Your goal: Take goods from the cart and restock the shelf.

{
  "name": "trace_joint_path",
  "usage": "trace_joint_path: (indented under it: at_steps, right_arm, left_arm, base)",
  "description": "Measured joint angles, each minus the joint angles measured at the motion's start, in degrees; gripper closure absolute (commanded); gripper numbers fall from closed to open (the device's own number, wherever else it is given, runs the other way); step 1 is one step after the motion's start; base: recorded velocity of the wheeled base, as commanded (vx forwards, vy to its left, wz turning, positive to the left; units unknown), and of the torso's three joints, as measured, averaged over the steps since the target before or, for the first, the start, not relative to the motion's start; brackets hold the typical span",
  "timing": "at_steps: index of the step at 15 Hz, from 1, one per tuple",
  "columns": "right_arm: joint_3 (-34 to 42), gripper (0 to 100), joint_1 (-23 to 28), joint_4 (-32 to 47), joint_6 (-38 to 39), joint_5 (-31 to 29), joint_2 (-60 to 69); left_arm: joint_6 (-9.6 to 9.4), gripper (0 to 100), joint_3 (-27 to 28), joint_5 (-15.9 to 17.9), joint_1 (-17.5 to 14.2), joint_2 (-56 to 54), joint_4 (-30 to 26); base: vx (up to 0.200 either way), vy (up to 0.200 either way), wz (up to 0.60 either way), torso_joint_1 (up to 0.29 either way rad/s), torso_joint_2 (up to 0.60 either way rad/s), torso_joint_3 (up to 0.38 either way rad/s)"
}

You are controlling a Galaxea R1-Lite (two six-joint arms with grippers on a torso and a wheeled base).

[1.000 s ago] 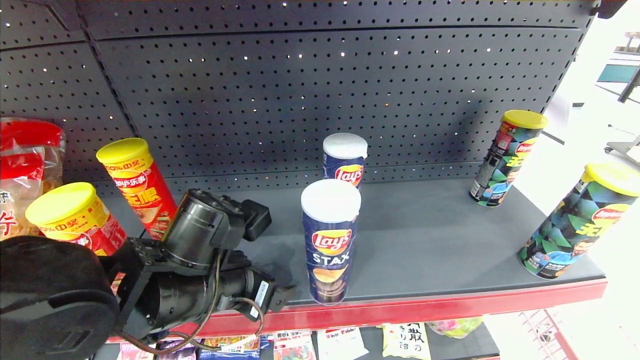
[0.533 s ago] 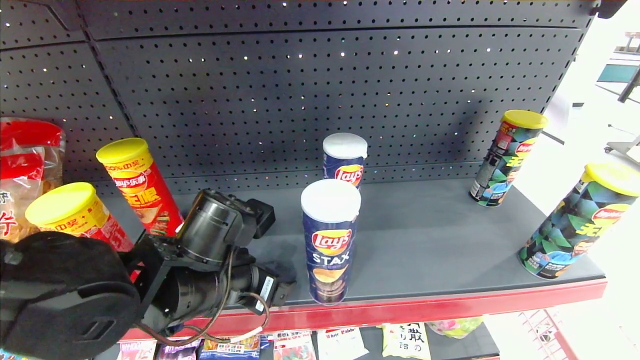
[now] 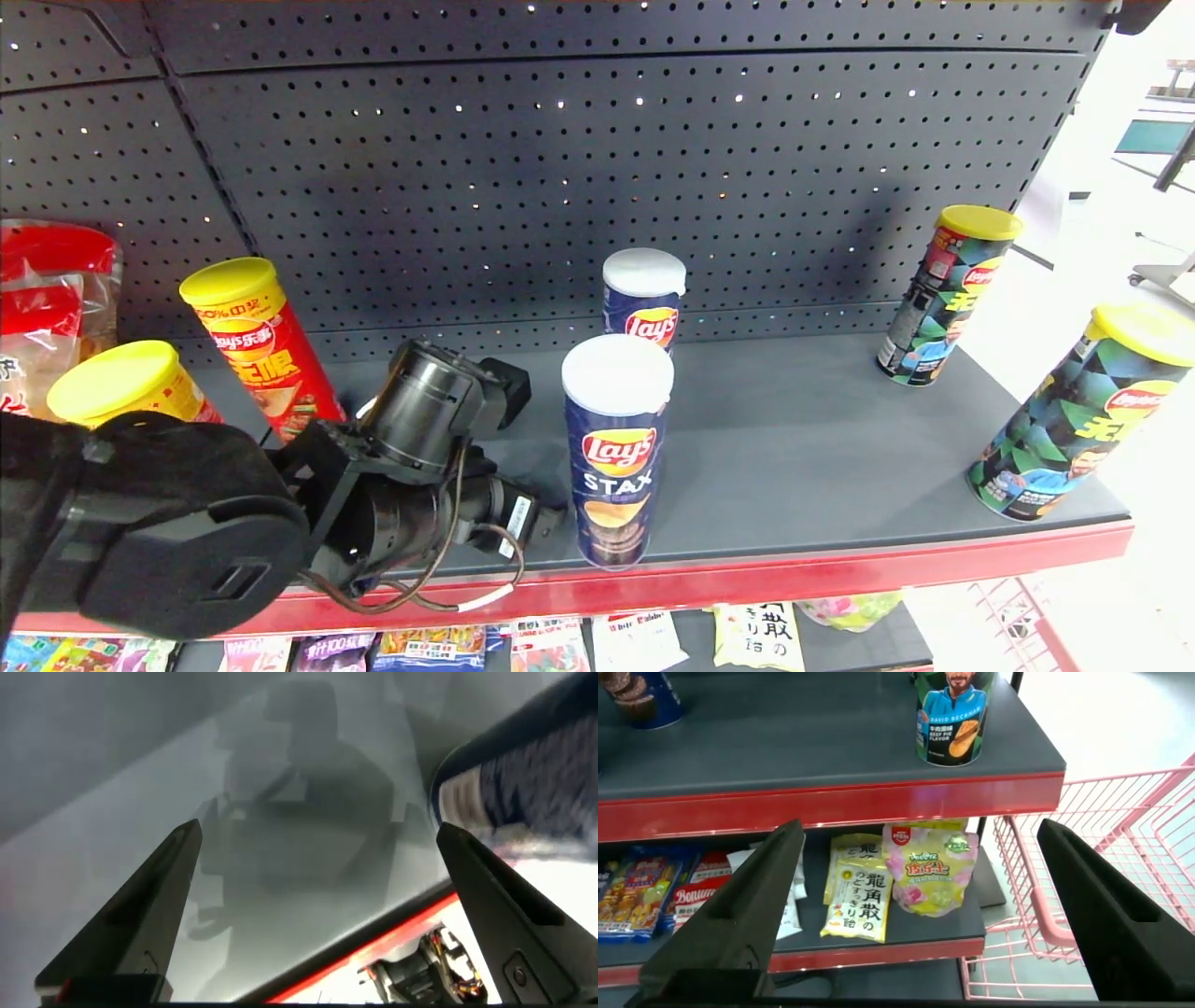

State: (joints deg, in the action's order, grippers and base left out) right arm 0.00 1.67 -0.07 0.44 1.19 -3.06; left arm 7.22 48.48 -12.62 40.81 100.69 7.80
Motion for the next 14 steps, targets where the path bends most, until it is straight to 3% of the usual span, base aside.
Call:
trace_joint_path:
  at_steps: [14]
  right_arm:
    - [0.0, 0, 0.0, 0.0, 0.0, 0.0, 0.0]
  left_arm:
    - [2.02, 0, 2.4, 0.0, 1.2, 2.3, 0.0]
  base:
    - [0.000, 0.000, 0.00, 0.000, 0.00, 0.000]
